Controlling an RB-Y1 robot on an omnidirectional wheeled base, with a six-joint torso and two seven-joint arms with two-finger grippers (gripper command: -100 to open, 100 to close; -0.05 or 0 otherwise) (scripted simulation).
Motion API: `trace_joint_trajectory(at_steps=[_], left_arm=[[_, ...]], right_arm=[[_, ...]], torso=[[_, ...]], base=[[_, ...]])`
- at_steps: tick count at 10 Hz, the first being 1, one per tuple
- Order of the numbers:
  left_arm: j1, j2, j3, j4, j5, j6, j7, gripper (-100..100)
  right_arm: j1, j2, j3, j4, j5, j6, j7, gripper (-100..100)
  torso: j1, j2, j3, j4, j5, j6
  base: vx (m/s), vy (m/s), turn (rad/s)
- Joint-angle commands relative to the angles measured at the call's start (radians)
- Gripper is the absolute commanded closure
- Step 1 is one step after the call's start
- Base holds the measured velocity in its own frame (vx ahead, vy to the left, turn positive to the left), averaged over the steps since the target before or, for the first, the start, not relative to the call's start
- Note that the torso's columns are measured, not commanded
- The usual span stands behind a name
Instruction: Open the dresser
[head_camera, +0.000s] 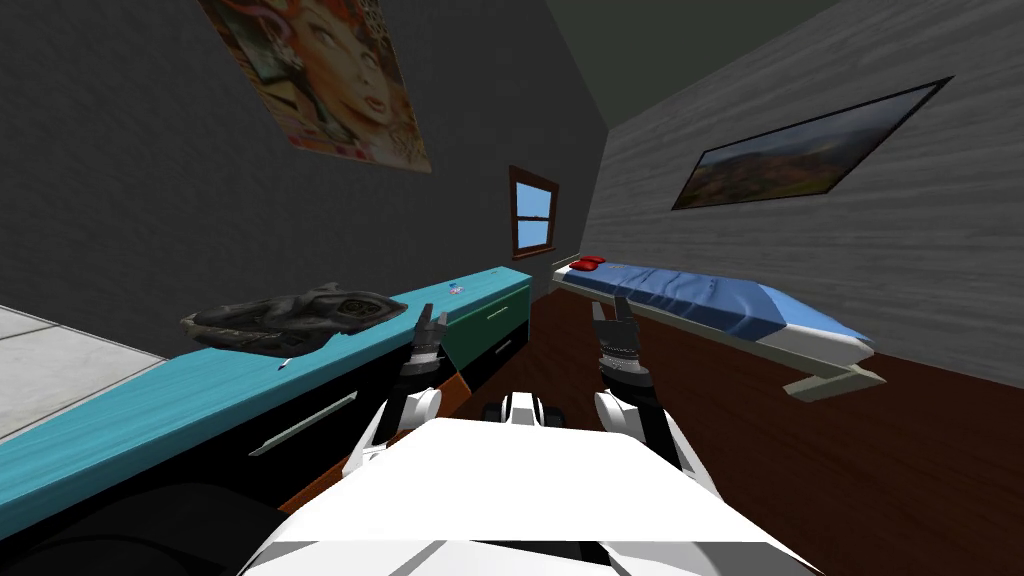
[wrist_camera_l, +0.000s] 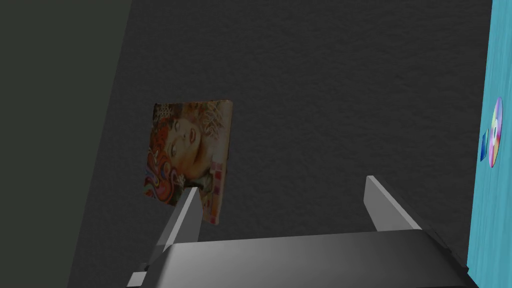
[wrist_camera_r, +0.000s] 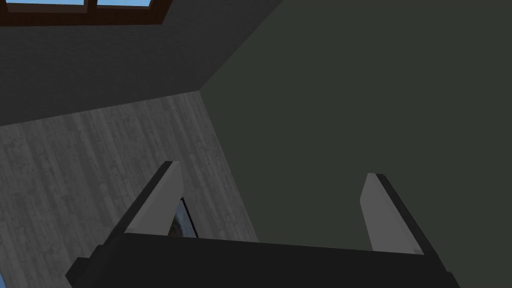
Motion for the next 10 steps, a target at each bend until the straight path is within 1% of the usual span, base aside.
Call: trace_joint_trajectory(at_steps=[1,2,7,8,10], left_arm=[[-0.008,0.003,0.024,0.058,0.018,0.020,0.011,-100],[-0.014,0.003,0.040,0.094,0.031,0.038,0.017,-100],[-0.034,0.004,0.094,0.210,0.071,0.095,0.038,-100],[-0.040,0.004,0.110,0.245,0.084,0.113,0.045,-100],[-0.046,0.004,0.128,0.283,0.098,0.132,0.052,-100]], right_arm=[[0.000,0.000,0.000,0.000,0.000,0.000,0.000,0],[0.000,0.000,0.000,0.000,0.000,0.000,0.000,0],[0.000,0.000,0.000,0.000,0.000,0.000,0.000,0],[0.000,0.000,0.000,0.000,0.000,0.000,0.000,0],[0.000,0.000,0.000,0.000,0.000,0.000,0.000,0]], torso=[[-0.001,0.000,0.000,0.000,0.000,0.000],[0.001,0.000,0.000,0.000,0.000,0.000],[-0.003,0.000,0.000,0.000,-0.001,0.000],[-0.001,0.000,0.000,0.000,-0.001,0.000],[0.000,0.000,0.000,0.000,0.000,0.000]], base=[[0.124,-0.123,0.082],[0.162,-0.130,0.108],[0.157,-0.174,0.105],[0.140,-0.161,0.098],[0.134,-0.163,0.087]])
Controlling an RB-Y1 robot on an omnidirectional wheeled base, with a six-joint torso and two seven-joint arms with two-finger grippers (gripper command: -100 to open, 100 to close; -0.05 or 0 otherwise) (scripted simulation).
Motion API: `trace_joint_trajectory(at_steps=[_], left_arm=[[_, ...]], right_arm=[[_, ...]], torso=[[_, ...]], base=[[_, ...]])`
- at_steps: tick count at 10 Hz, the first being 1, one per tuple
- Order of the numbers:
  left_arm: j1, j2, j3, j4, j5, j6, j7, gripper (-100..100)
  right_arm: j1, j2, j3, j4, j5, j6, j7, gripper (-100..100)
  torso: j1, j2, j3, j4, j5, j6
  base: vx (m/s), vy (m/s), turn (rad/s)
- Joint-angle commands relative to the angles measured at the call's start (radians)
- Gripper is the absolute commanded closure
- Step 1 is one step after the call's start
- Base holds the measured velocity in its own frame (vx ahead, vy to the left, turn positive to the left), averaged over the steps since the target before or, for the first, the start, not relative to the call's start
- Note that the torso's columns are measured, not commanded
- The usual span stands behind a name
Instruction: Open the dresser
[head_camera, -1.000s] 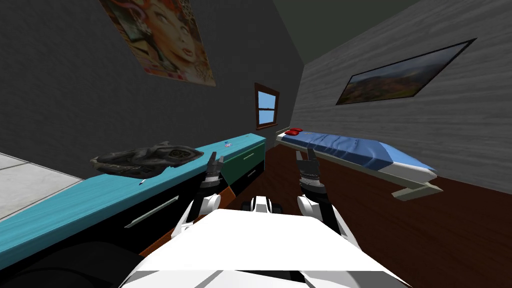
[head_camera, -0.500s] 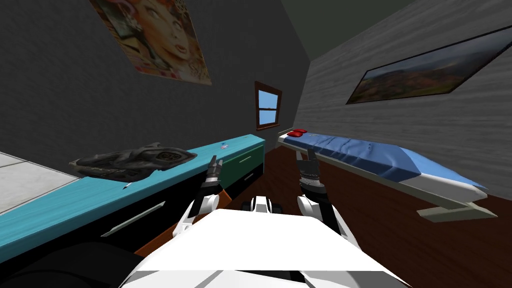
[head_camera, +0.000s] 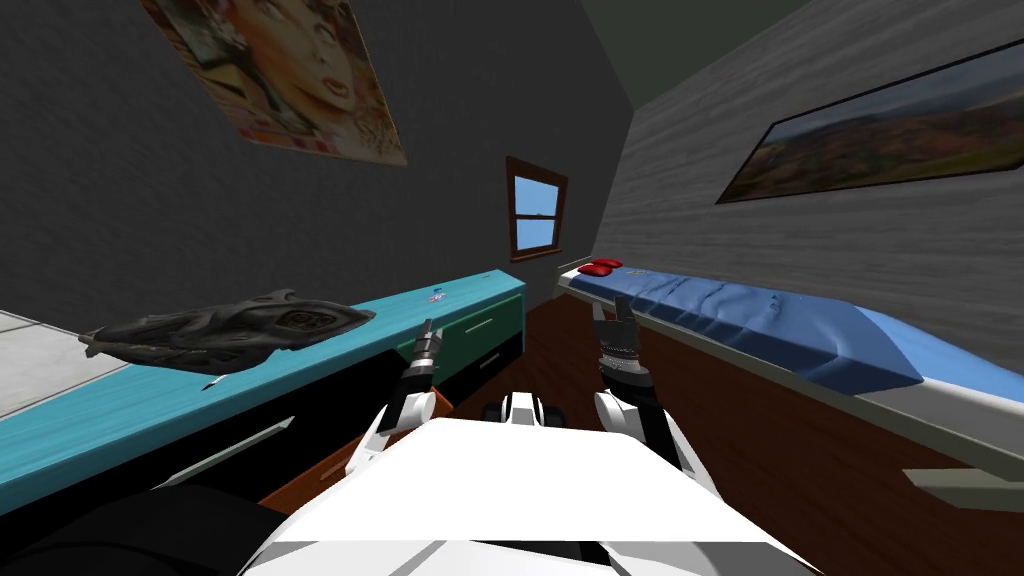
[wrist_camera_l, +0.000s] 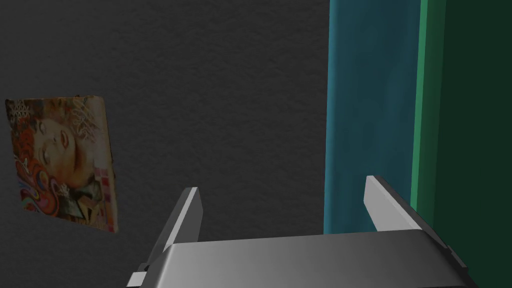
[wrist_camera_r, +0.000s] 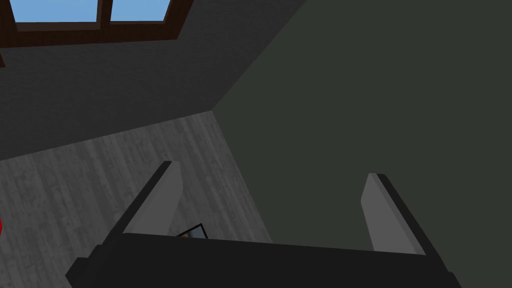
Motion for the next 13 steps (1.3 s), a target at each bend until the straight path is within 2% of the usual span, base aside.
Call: trace_joint_trajectory(at_steps=[1,5,8,9,10,13], left_arm=[[-0.006,-0.001,0.027,0.052,0.020,0.030,0.012,-100],[-0.022,-0.013,0.068,0.141,0.052,0.074,0.028,-100],[-0.033,-0.035,0.098,0.206,0.074,0.106,0.040,-100],[-0.036,-0.047,0.106,0.225,0.081,0.115,0.044,-100],[-0.041,-0.078,0.121,0.256,0.092,0.131,0.049,-100],[-0.046,-0.139,0.133,0.282,0.101,0.144,0.054,-100]], right_arm=[[0.000,0.000,0.000,0.000,0.000,0.000,0.000,0],[0.000,0.000,0.000,0.000,0.000,0.000,0.000,0],[0.000,0.000,0.000,0.000,0.000,0.000,0.000,0],[0.000,0.000,0.000,0.000,0.000,0.000,0.000,0],[0.000,0.000,0.000,0.000,0.000,0.000,0.000,0],[0.000,0.000,0.000,0.000,0.000,0.000,0.000,0]], torso=[[0.000,0.000,0.000,0.000,0.000,0.000],[-0.003,-0.002,-0.001,-0.001,-0.001,0.000],[-0.001,0.001,0.000,0.000,0.000,0.000],[-0.003,0.001,0.001,0.000,-0.001,0.000],[-0.001,0.001,0.001,0.000,-0.001,0.000],[0.002,0.001,0.001,0.000,0.000,0.000]], base=[[0.106,-0.140,0.100],[0.126,-0.152,0.088],[0.105,-0.163,0.091],[0.078,-0.167,0.077],[0.145,-0.177,0.096],[0.078,-0.105,0.047]])
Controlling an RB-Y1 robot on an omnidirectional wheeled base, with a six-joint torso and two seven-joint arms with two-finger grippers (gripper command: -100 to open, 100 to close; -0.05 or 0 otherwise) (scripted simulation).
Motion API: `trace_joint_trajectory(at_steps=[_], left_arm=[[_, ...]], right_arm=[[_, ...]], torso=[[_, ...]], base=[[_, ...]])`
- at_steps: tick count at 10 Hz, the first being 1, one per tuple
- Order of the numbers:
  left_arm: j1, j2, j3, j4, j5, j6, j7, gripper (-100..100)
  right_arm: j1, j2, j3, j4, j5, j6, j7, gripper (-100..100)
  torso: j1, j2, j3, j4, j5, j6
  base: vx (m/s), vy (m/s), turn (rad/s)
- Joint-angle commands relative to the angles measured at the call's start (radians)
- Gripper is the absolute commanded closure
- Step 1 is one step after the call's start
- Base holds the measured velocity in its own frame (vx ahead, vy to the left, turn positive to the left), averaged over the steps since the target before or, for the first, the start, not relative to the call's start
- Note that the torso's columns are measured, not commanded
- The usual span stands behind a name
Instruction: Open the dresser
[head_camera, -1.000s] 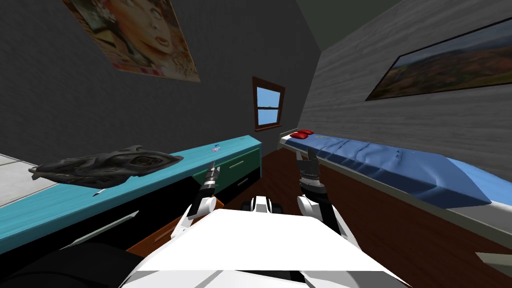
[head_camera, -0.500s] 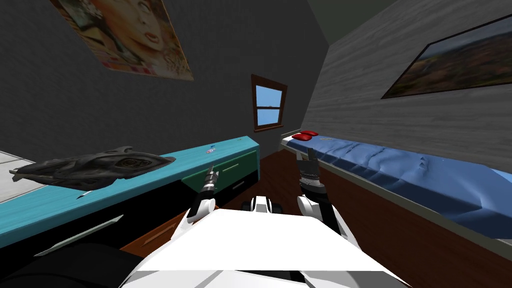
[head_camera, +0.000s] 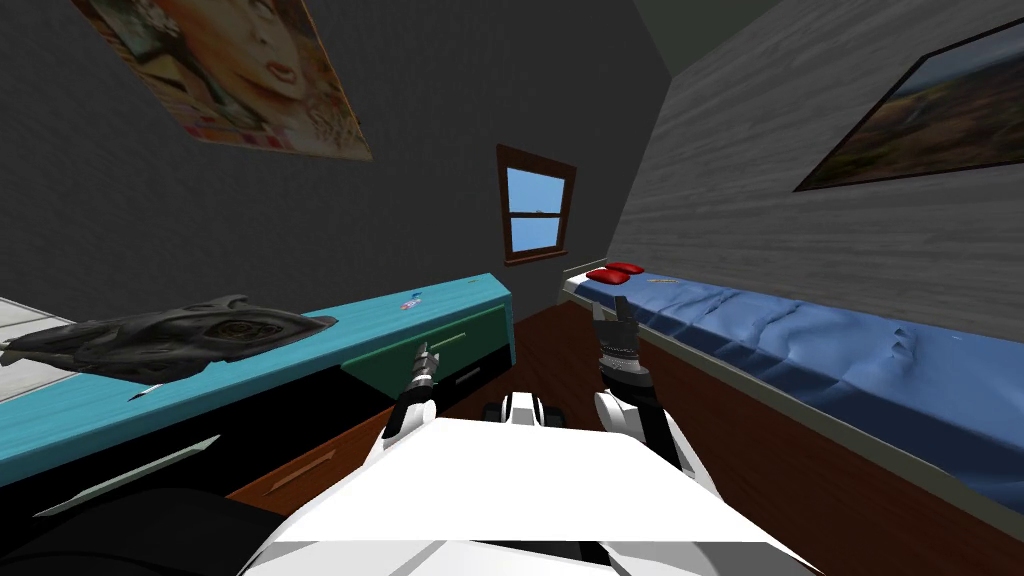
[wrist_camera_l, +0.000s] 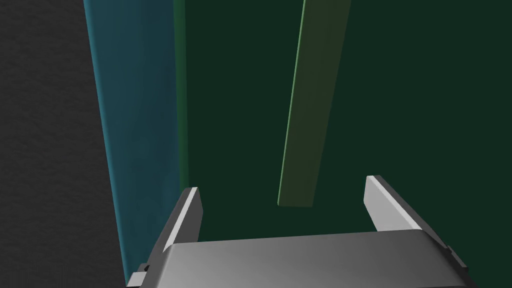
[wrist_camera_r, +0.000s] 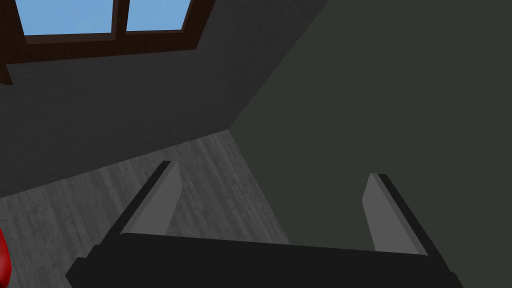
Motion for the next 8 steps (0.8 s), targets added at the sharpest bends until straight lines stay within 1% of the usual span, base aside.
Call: trace_joint_trajectory(at_steps=[1,2,3,5,8], left_arm=[[-0.001,-0.022,0.004,0.007,0.002,0.005,-0.001,-100],[-0.001,-0.024,0.004,0.008,0.003,0.006,0.000,-100],[-0.001,-0.024,0.004,0.008,0.003,0.006,0.000,100],[0.013,-0.024,0.000,-0.010,0.004,0.012,-0.001,100],[0.034,-0.025,-0.005,-0.038,0.007,0.021,-0.001,100]], right_arm=[[0.000,0.000,0.000,0.000,0.000,0.000,0.000,0],[0.000,0.000,0.000,0.000,0.000,0.000,0.000,0],[0.000,0.000,0.000,0.000,0.000,0.000,0.000,0],[0.000,0.000,0.000,0.000,0.000,0.000,0.000,0],[-0.001,0.000,0.000,0.000,0.000,0.000,0.000,0]], torso=[[0.001,0.002,0.002,0.001,0.000,0.000],[0.001,0.002,0.002,0.001,0.000,0.000],[-0.001,0.000,0.001,0.000,0.000,0.000],[-0.006,0.002,0.001,0.000,-0.001,0.000],[-0.006,0.002,0.001,0.001,-0.002,0.000]], base=[[0.014,-0.023,0.004],[0.005,-0.005,0.000],[0.000,0.000,0.000],[-0.099,-0.055,0.008],[-0.163,-0.118,0.007]])
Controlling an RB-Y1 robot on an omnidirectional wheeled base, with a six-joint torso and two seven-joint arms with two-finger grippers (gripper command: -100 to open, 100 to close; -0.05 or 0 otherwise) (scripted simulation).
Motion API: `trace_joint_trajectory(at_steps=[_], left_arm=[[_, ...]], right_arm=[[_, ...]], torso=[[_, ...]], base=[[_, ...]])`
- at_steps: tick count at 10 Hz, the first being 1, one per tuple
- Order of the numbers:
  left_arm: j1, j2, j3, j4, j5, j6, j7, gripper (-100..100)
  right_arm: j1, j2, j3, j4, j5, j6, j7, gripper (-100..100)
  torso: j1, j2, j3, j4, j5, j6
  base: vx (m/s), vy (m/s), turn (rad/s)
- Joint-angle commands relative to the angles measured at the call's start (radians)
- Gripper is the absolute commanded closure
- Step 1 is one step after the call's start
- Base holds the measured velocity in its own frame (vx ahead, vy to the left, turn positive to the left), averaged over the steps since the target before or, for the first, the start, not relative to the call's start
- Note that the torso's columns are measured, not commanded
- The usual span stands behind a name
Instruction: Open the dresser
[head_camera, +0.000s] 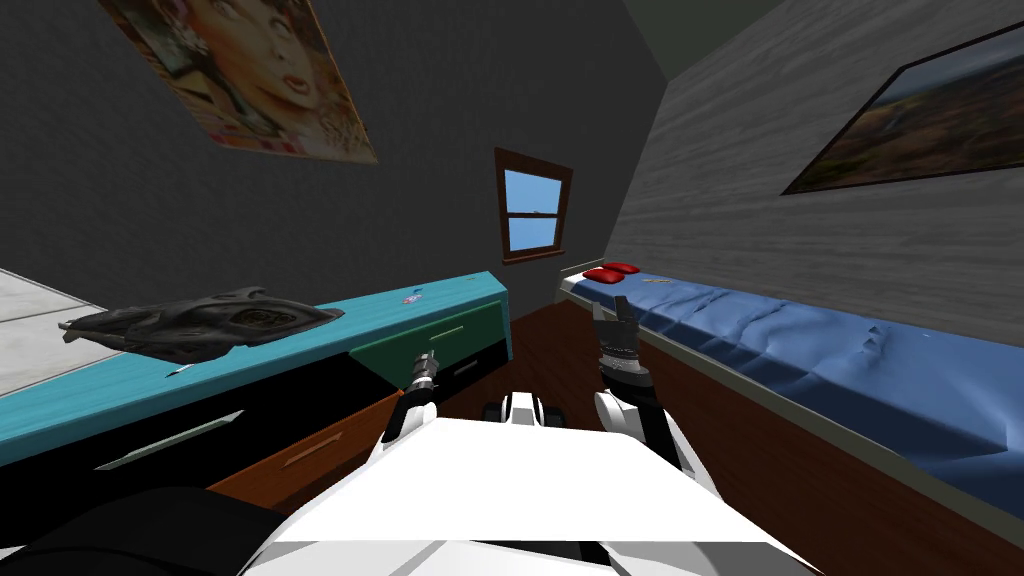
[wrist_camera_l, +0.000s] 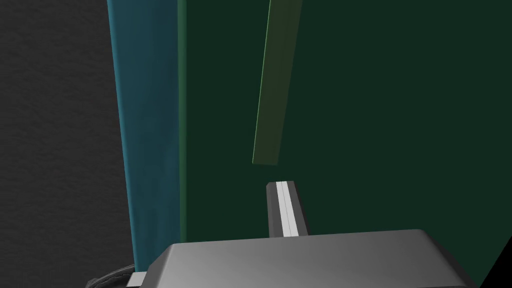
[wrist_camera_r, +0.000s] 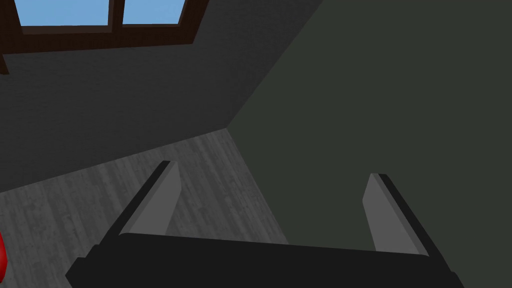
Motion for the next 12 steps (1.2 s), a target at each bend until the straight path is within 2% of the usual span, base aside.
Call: trace_joint_trajectory(at_steps=[1,2,6,7,9,10,12], left_arm=[[0.007,0.000,-0.001,-0.010,0.001,0.004,0.000,100],[0.008,0.044,0.000,-0.013,0.002,0.007,0.000,-100],[0.010,0.112,0.005,-0.023,0.006,0.017,0.002,-100],[0.011,0.096,0.011,-0.032,0.011,0.031,0.004,-100],[0.013,0.113,0.019,-0.043,0.017,0.049,0.007,-100],[0.013,0.075,0.022,-0.046,0.020,0.060,0.009,-100],[0.013,0.045,0.023,-0.046,0.021,0.062,0.009,-100]], right_arm=[[0.000,0.000,0.000,0.000,0.000,0.000,0.000,0],[0.000,0.000,0.000,0.000,0.000,0.000,0.000,0],[0.001,0.000,0.000,0.000,0.000,0.000,0.000,0],[0.001,0.000,0.000,0.000,0.000,0.000,0.000,0],[0.001,0.000,0.000,0.000,0.000,0.000,0.000,0],[0.001,-0.001,-0.001,0.000,0.000,0.000,0.000,0],[0.001,0.000,0.000,0.000,0.000,0.000,0.000,0]], torso=[[0.001,-0.003,-0.001,-0.001,0.000,0.000],[0.006,-0.009,-0.005,-0.002,0.002,0.000],[0.003,-0.004,-0.002,-0.001,0.001,0.000],[0.003,-0.003,-0.002,-0.001,0.001,0.000],[0.003,-0.007,-0.004,-0.002,0.001,0.000],[0.004,-0.007,-0.004,-0.002,0.001,0.000],[0.001,0.000,0.000,0.000,0.000,0.000]], base=[[-0.072,-0.061,0.006],[-0.010,-0.011,-0.001],[0.031,0.025,0.000],[0.093,0.061,-0.002],[0.154,0.078,-0.003],[0.146,0.101,-0.004],[0.070,0.046,-0.001]])
